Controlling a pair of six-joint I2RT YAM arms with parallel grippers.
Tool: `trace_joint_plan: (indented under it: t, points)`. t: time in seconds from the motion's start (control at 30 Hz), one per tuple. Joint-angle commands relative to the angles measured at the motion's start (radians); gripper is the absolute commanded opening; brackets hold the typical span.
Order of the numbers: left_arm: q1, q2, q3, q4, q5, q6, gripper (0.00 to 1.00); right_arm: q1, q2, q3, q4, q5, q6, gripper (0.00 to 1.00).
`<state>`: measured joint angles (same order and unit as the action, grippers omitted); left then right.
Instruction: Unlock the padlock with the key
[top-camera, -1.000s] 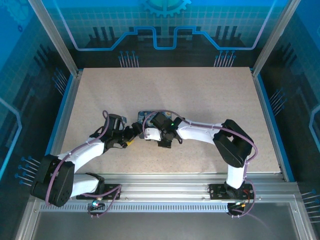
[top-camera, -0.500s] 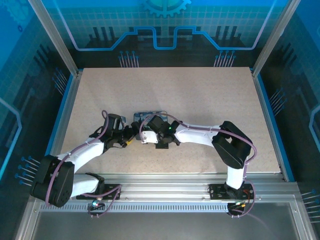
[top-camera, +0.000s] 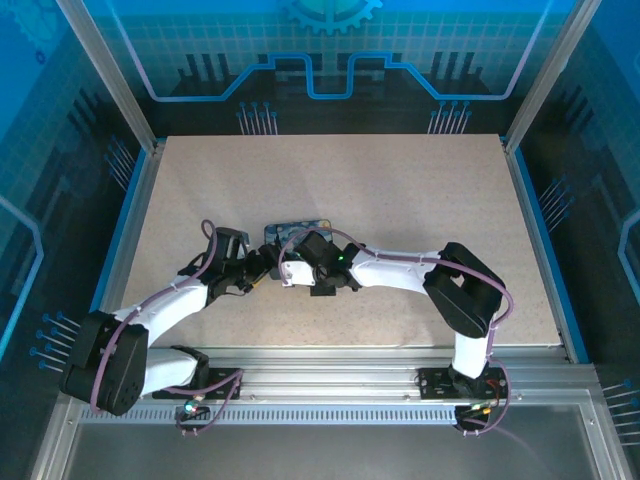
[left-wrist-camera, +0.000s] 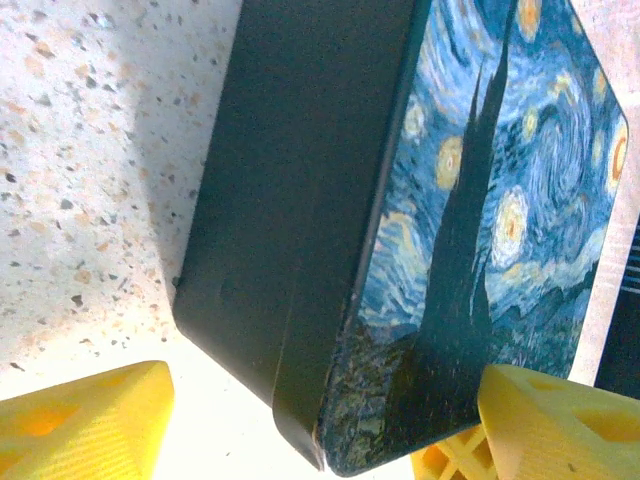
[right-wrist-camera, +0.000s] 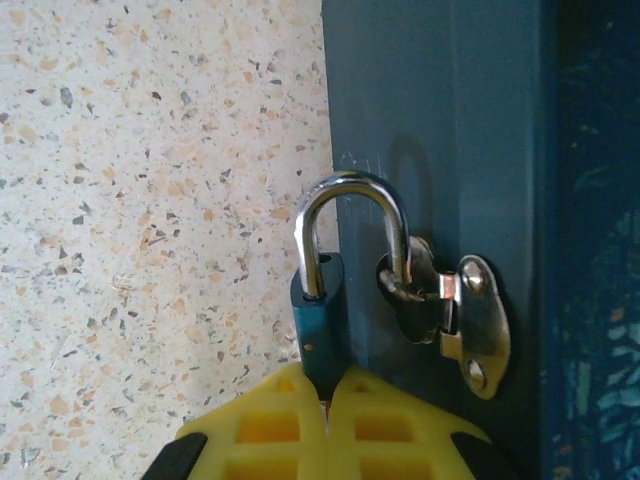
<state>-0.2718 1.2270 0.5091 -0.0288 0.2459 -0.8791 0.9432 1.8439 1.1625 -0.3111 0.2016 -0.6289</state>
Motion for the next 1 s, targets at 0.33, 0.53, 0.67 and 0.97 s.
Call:
trace_joint_plan:
  t: [0.33, 0.53, 0.67, 0.97]
  points:
    - [0.009, 0.21, 0.155, 0.086, 0.065, 0.039, 0.58, -0.001, -0.042, -0.002, 0.081, -0.021, 0.008, 0.0]
    - [0.009, 0.227, 0.157, 0.112, 0.073, 0.022, 0.6, 0.0, -0.031, 0.015, 0.076, -0.023, -0.005, 0.0]
    - [0.013, 0.192, 0.144, 0.109, 0.052, 0.027, 0.68, 0.0, -0.063, -0.011, 0.076, -0.024, 0.019, 0.0]
    - [0.035, 0.034, 0.114, 0.003, 0.008, 0.061, 0.78, 0.0, -0.208, -0.11, 0.09, 0.012, 0.102, 0.0]
